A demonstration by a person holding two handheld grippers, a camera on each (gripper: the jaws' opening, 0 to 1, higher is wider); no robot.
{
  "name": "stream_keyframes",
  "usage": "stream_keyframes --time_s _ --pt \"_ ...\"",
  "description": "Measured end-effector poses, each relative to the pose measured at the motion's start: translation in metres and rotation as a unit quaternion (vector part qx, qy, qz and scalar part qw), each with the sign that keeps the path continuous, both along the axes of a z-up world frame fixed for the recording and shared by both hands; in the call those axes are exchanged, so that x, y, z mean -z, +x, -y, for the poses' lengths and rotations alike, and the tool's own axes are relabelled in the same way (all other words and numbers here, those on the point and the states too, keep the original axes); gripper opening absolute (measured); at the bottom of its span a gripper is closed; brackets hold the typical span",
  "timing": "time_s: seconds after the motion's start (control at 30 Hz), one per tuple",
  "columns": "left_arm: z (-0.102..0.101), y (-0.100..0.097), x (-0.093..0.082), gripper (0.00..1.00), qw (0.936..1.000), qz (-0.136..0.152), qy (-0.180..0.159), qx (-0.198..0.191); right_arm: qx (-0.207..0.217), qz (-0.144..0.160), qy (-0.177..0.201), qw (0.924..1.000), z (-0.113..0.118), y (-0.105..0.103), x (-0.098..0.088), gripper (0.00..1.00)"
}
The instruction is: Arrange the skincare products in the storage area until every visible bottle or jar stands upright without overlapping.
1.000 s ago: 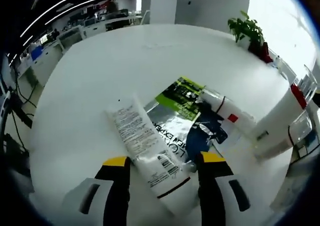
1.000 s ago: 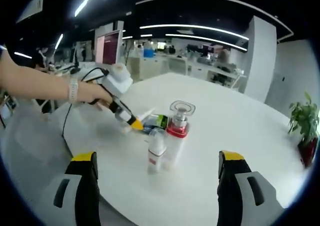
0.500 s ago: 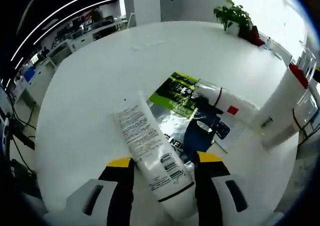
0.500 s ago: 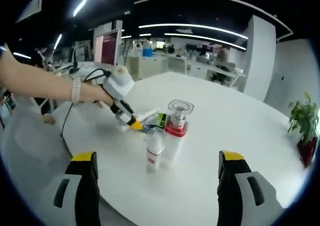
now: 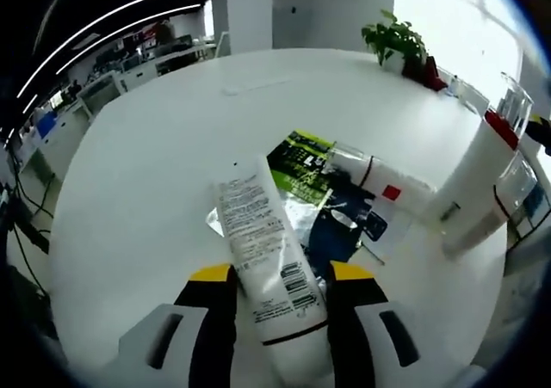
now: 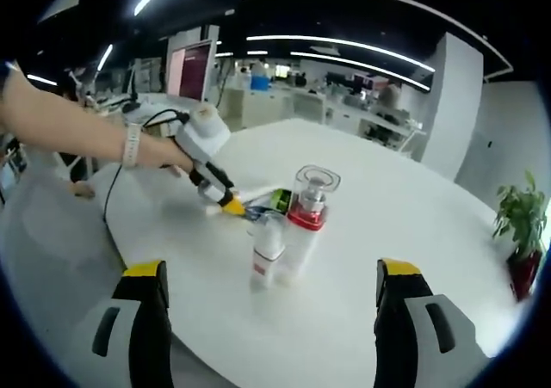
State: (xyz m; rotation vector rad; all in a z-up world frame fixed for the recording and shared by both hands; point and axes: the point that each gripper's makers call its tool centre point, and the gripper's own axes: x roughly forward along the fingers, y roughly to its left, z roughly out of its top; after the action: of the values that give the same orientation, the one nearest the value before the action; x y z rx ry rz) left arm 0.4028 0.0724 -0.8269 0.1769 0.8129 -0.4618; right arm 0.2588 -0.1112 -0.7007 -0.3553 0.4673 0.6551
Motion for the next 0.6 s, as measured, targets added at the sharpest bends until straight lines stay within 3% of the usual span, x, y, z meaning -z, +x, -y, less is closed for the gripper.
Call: stream_keyframes --time_s 0.43,0.6 --pt "-0.017 -0.020 -0.004 0.29 1.0000 -0.003 0.000 0.000 -0.003 0.009 -0.008 0.9999 0.000 0.001 -0.002 0.99" --pt "-0.024 -0.030 -0.004 0.28 0.9995 -0.014 -0.024 -0.017 -0.005 0.017 -0.008 0.9998 -0.001 0.002 -0.004 0.99"
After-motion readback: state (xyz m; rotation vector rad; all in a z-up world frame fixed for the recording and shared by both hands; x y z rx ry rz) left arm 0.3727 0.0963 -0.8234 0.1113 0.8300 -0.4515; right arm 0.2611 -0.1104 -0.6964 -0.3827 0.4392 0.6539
